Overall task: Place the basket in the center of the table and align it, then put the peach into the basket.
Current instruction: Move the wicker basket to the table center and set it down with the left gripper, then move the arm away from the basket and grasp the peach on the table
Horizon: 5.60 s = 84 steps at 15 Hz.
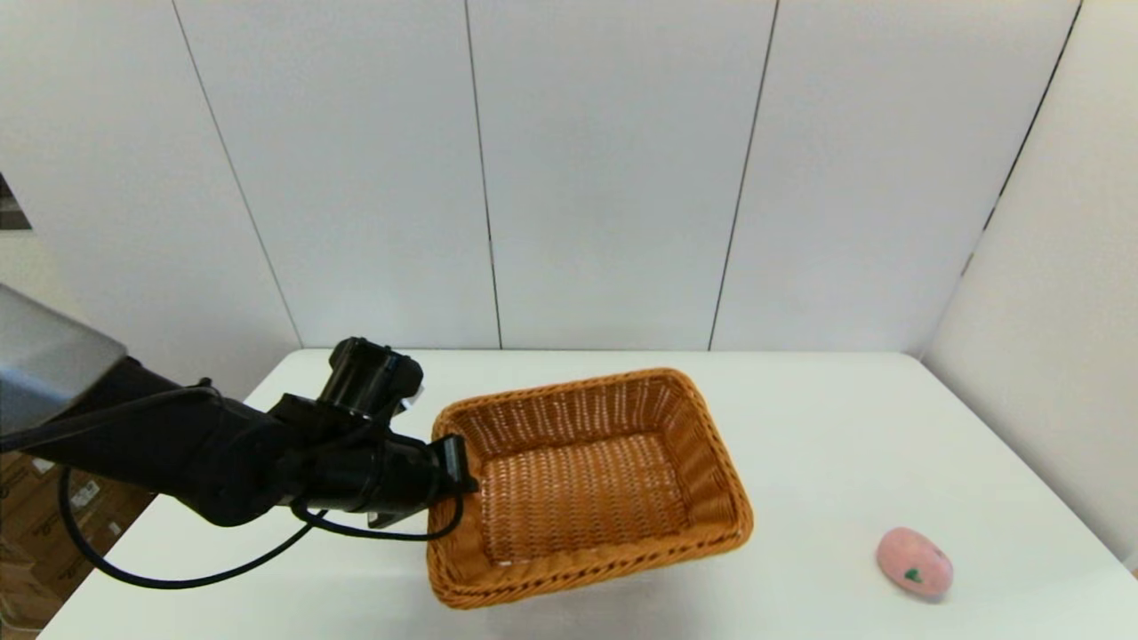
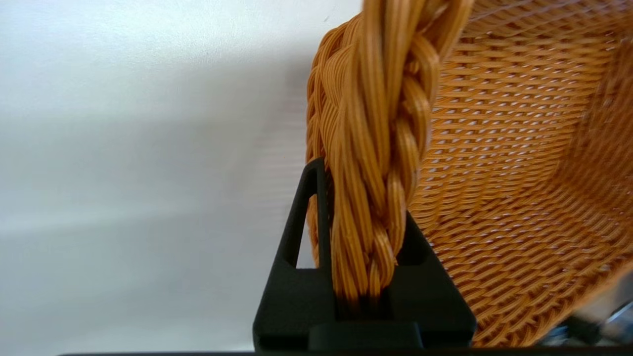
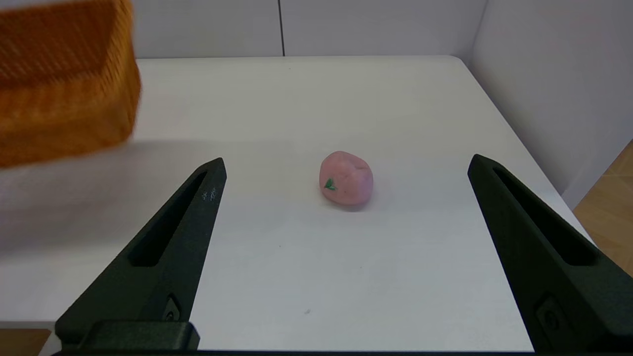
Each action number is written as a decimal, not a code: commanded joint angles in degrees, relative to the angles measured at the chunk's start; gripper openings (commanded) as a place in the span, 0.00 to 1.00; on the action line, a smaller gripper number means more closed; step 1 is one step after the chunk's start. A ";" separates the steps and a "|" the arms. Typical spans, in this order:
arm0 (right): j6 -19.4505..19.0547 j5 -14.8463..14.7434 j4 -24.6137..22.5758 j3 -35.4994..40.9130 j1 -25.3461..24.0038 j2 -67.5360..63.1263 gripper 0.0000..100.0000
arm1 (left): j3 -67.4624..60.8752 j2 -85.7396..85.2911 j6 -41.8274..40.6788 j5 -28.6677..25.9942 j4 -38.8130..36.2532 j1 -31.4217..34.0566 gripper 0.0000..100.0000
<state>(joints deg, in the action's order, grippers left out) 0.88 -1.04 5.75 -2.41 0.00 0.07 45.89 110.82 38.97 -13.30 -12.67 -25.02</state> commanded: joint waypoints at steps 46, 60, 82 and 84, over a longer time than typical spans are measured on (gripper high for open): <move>0.18 -0.02 -0.04 -0.05 0.00 -0.07 1.00 | 4.92 9.15 -5.22 -0.85 0.36 -3.37 1.00; 0.18 0.07 0.05 0.04 0.00 -0.07 1.00 | 2.89 -22.41 -9.79 5.92 11.61 2.16 1.00; 0.18 0.07 -0.04 0.04 0.00 -0.07 1.00 | -15.39 -84.46 -36.78 25.34 17.68 18.60 1.00; 0.18 0.07 -0.04 -0.05 0.00 -0.07 1.00 | -19.52 -89.38 -38.80 25.08 17.68 21.94 1.00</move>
<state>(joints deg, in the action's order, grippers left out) 1.04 -0.96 5.69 -2.41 0.00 0.00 31.22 29.16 2.11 11.85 4.96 -7.39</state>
